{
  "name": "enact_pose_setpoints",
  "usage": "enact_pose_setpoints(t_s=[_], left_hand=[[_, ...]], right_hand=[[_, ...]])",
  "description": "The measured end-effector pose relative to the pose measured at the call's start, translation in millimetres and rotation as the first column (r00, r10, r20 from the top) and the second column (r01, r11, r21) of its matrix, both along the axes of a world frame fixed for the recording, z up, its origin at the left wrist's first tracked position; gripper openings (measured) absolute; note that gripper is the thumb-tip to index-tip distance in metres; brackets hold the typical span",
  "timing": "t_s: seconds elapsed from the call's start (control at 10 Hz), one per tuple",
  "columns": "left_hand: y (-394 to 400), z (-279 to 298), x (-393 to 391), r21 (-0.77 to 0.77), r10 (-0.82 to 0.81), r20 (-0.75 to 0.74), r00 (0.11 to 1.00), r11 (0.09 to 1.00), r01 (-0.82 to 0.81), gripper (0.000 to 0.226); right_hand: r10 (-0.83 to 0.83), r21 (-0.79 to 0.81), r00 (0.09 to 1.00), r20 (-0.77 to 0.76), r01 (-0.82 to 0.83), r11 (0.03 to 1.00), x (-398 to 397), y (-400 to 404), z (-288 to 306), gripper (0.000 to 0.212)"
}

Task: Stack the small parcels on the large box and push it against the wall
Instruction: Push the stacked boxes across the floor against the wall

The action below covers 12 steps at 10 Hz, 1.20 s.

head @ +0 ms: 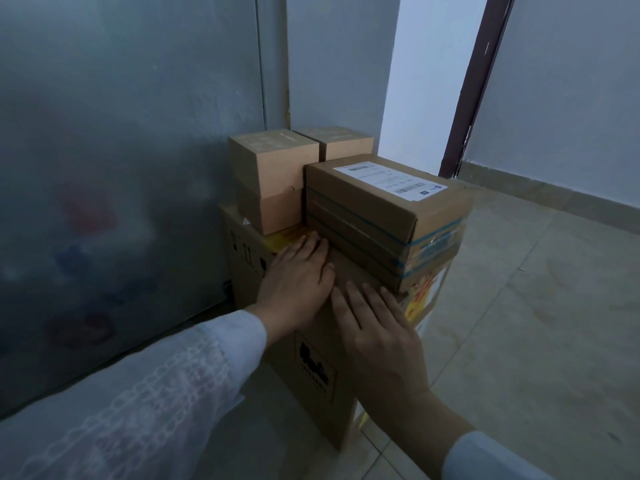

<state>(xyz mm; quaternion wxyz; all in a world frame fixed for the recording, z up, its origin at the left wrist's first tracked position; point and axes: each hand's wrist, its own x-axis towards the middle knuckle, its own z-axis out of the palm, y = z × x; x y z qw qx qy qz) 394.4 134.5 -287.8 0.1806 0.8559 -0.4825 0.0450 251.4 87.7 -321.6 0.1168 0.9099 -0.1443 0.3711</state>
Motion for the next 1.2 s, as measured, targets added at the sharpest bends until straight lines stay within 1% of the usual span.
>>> enact_pose_setpoints(t_s=[0.1,0.2,0.3,0.5,0.6,0.7,0.8,0.9,1.0,1.1,1.2], left_hand=[[0.4,3.2,0.4,0.037,-0.020,-0.011,1.000,0.999,0.021,0.052],[3.0,1.8,5.1,0.025,-0.031,-0.019,0.999,0.999,0.031,0.052],[3.1,0.4,7.9,0.024,-0.020,-0.023,1.000,0.999,0.021,0.051],[1.6,3.5,6.2,0.043,-0.016,-0.011,1.000,0.999,0.016,0.051],[4.7,2.9,7.3,0.066,-0.016,-0.024,1.000,0.998,0.018,0.052],[3.8,3.0,8.7,0.089,-0.016,-0.008,1.000,0.996,0.017,0.054],[2.5,3.3,8.4,0.105,-0.009,-0.029,1.000,0.994,0.012,0.058],[2.2,7.4,8.1,0.177,0.008,-0.015,1.000,0.984,-0.005,0.061],[6.5,26.9,-1.1,0.228,0.032,-0.082,0.996,0.974,-0.012,0.061],[14.9,76.7,-15.9,0.190,0.059,-0.227,0.972,0.982,-0.015,0.061],[25.6,170.9,-43.0,0.168,0.038,-0.332,0.943,0.986,0.020,0.063]], right_hand=[[0.030,0.029,0.999,0.018,-0.031,0.999,1.1,-1.0,-4.8,0.044],[0.052,0.022,0.998,0.018,-0.053,0.998,7.2,-0.4,-10.6,0.042],[0.076,0.020,0.997,-0.010,-0.076,0.997,10.9,-0.3,-11.7,0.042],[0.086,0.068,0.995,-0.059,-0.082,0.994,8.5,-2.4,-4.3,0.043],[0.100,0.156,0.987,-0.128,-0.080,0.985,3.5,1.0,4.1,0.048],[0.068,0.213,0.982,-0.173,-0.030,0.977,1.9,-0.2,8.2,0.053],[0.059,0.233,0.970,-0.235,-0.003,0.972,2.8,-1.4,9.9,0.058],[0.082,0.303,0.934,-0.347,0.029,0.952,1.7,-1.6,16.2,0.064],[0.127,0.374,0.902,-0.412,0.040,0.926,-6.9,-1.8,43.5,0.064],[0.167,0.396,0.879,-0.448,0.028,0.918,-23.9,-2.5,104.3,0.058],[0.155,0.448,0.898,-0.412,0.052,0.893,-47.3,-18.8,216.5,0.084]])
